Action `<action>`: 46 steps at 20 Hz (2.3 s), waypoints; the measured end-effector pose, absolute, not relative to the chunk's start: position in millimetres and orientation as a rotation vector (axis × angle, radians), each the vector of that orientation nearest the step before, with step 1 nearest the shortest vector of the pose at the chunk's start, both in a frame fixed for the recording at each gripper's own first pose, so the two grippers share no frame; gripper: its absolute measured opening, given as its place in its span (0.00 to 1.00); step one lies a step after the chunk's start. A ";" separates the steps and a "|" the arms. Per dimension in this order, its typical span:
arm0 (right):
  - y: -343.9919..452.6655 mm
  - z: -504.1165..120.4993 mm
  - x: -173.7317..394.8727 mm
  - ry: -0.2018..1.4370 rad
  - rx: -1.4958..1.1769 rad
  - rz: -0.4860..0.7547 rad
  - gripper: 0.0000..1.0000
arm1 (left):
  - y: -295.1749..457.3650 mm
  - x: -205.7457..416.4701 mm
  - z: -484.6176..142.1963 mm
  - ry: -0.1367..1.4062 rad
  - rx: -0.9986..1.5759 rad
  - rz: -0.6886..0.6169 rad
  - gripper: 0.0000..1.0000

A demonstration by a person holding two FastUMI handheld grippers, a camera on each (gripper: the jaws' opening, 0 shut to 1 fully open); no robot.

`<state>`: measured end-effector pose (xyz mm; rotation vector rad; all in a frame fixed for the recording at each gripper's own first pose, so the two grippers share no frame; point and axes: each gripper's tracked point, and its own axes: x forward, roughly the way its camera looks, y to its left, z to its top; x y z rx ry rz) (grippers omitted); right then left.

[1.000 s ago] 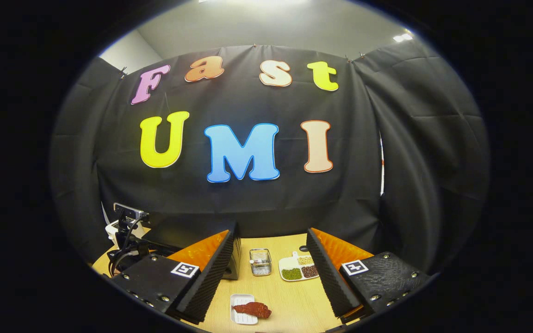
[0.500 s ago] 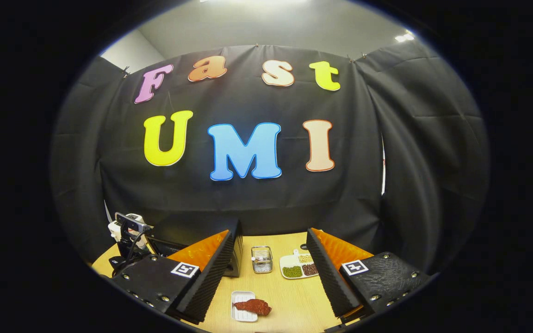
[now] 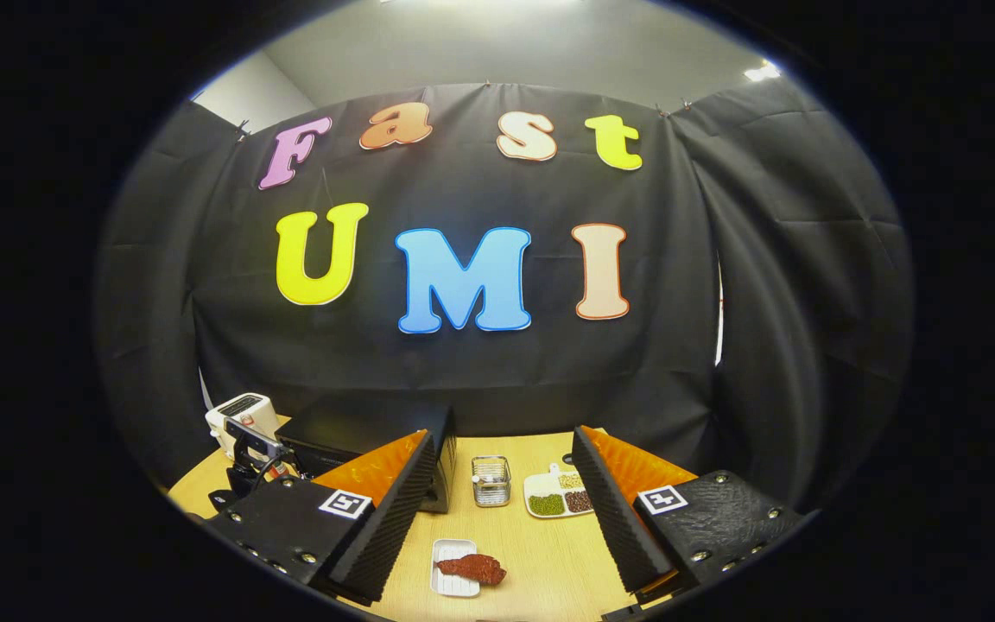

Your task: Open the electric oven with the left hand, put the food in, and close the electric oven.

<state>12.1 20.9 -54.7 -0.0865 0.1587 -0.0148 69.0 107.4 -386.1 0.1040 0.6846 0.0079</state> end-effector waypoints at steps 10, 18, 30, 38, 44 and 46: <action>13.4 -89.5 19.4 0.242 0.006 0.066 0.96 | 103.4 81.2 -283.7 0.491 0.084 0.016 0.97; -16.4 -212.6 26.6 0.568 0.373 0.168 0.96 | 82.9 73.8 -130.8 0.223 0.018 0.049 0.98; 1.1 -375.5 19.2 0.932 0.530 0.293 0.86 | 73.4 27.7 -102.0 0.200 -0.017 0.192 1.00; 16.8 -386.4 34.2 1.012 0.703 0.324 0.22 | 81.0 -6.5 -113.3 0.254 -0.009 0.302 1.00; 16.4 -360.9 38.6 0.957 0.734 0.292 0.11 | 86.7 10.4 -109.5 0.233 -0.004 0.225 1.00; 17.3 -338.3 39.1 0.911 0.784 0.279 0.11 | 96.1 19.7 -111.0 0.235 -0.014 0.189 1.00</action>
